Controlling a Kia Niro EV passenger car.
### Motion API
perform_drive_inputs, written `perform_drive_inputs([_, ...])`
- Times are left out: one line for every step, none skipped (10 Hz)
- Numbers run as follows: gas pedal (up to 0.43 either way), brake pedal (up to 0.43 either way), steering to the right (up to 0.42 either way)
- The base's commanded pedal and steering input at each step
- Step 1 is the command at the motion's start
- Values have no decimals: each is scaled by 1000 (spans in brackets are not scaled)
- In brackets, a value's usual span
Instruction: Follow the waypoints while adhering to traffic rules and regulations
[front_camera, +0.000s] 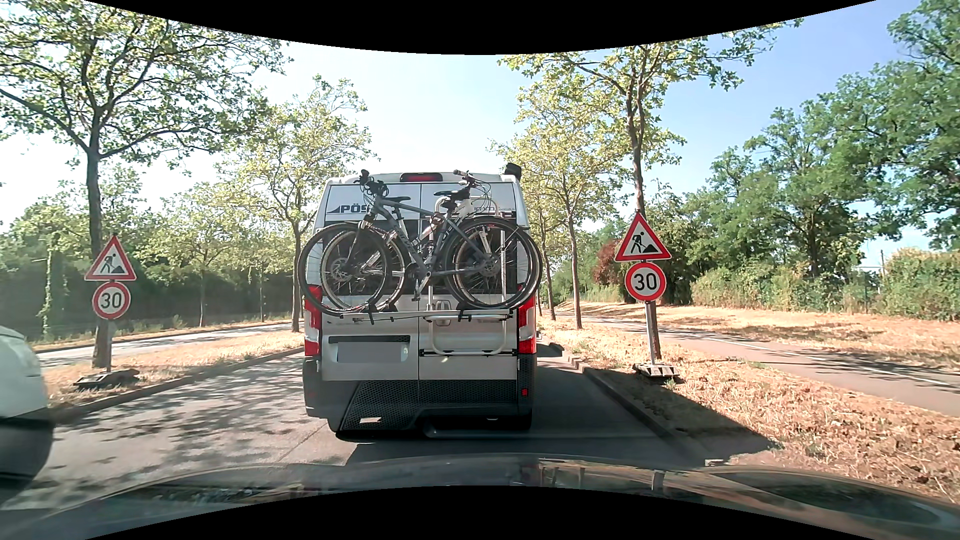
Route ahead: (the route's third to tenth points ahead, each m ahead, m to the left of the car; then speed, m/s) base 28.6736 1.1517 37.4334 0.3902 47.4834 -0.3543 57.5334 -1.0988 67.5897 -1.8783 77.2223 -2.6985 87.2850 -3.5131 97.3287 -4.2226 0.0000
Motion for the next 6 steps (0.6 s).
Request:
perform_drive_inputs([0,213,-16])
perform_drive_inputs([0,220,-16])
perform_drive_inputs([0,220,-16])
perform_drive_inputs([0,220,-16])
perform_drive_inputs([0,213,-16])
perform_drive_inputs([0,220,-16])
